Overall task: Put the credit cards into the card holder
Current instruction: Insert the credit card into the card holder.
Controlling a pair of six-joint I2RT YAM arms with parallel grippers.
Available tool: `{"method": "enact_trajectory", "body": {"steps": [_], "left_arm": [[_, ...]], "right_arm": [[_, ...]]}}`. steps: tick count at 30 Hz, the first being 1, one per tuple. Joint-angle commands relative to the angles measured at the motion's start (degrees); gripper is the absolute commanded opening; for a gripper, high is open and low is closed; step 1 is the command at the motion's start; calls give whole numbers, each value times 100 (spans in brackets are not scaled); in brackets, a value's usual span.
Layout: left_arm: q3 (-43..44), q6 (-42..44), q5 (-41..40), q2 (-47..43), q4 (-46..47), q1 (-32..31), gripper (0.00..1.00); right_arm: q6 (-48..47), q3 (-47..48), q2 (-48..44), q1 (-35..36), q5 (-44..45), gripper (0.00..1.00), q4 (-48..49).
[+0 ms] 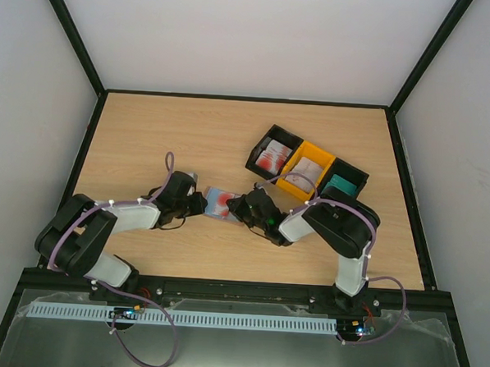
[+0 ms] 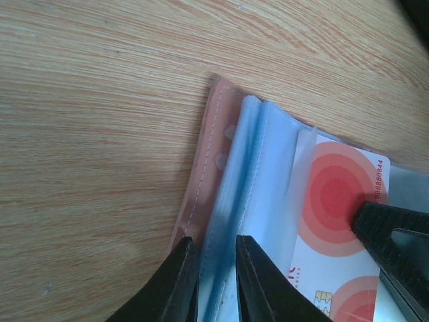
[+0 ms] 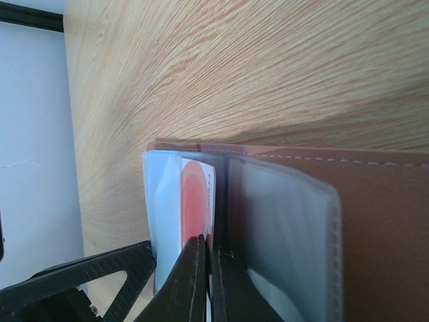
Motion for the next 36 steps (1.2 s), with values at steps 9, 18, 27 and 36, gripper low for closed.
{"method": "enact_trajectory", "body": {"steps": [9,18,27,36], "left_arm": [[-49,-5,185,276,-458,-8,22],[-70,-30,233,334,-362,-8,22],[-138,-43,293,275,-295,-8,22],[-42,90,477,29,-616,-8,27]], "right_arm": [[-76,282,588,1,-254,2,-32],[-214,354,835,-3,-728,2,79],[-473,531,891,2,-837,2,-292],[-732,375,-167,0,-450,35,-1240]]}}
